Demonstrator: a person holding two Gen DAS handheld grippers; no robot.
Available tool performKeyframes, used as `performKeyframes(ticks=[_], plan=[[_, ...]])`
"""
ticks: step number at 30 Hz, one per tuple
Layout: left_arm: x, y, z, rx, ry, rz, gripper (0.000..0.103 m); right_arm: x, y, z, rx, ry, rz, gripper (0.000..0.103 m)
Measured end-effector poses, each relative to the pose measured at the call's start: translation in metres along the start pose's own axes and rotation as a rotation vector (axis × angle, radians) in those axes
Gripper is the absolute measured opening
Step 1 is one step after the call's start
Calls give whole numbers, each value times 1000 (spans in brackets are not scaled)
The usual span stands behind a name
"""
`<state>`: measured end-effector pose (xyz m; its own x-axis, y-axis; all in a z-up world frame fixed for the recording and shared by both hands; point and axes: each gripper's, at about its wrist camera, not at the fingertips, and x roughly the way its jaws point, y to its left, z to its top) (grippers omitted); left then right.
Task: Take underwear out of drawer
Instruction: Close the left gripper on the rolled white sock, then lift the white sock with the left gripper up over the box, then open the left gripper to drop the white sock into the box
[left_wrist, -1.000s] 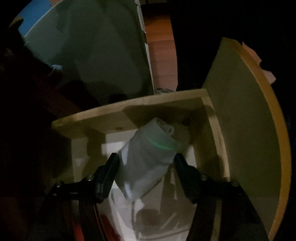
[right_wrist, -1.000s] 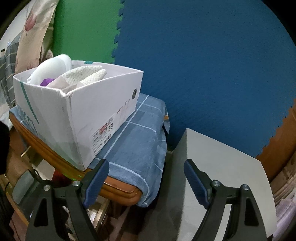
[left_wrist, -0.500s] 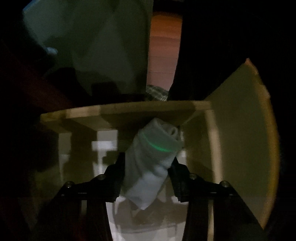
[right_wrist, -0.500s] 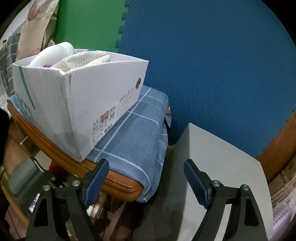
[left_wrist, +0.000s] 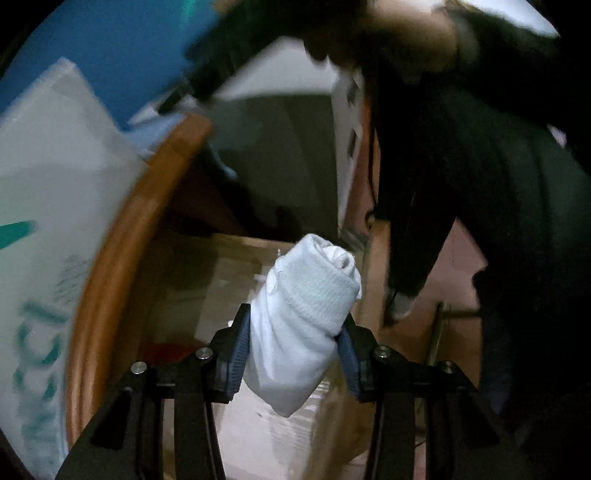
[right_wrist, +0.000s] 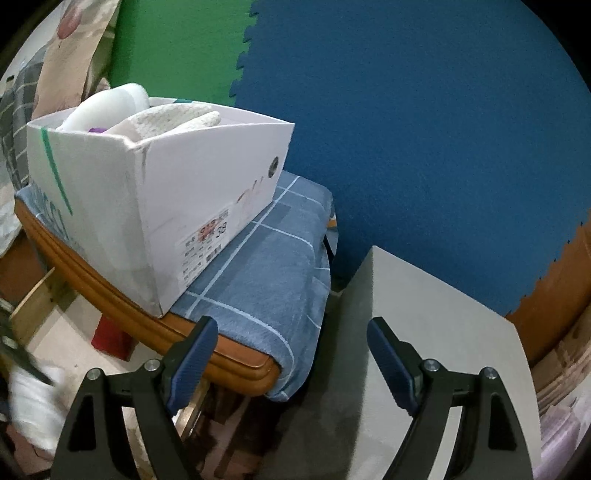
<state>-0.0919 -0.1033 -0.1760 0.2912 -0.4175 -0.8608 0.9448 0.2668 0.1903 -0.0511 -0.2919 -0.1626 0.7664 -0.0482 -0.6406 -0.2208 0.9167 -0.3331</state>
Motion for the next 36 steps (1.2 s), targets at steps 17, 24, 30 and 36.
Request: performKeyframes(ticks=[17,24,30,36], plan=[[-207,40,33,-640,-478,488,41,-9,42,-2,-196,-54,-39,85],[-283,86,48,-681,-596,752,45,-16,36,0,-164,-79,-68,85],[-297,131,61,-732,-600,863,48,-13,3,3,-18,-67,-143,85],[-261,173,75,-800,-533,892,44,-5,-37,-1,166,-21,-185,85]])
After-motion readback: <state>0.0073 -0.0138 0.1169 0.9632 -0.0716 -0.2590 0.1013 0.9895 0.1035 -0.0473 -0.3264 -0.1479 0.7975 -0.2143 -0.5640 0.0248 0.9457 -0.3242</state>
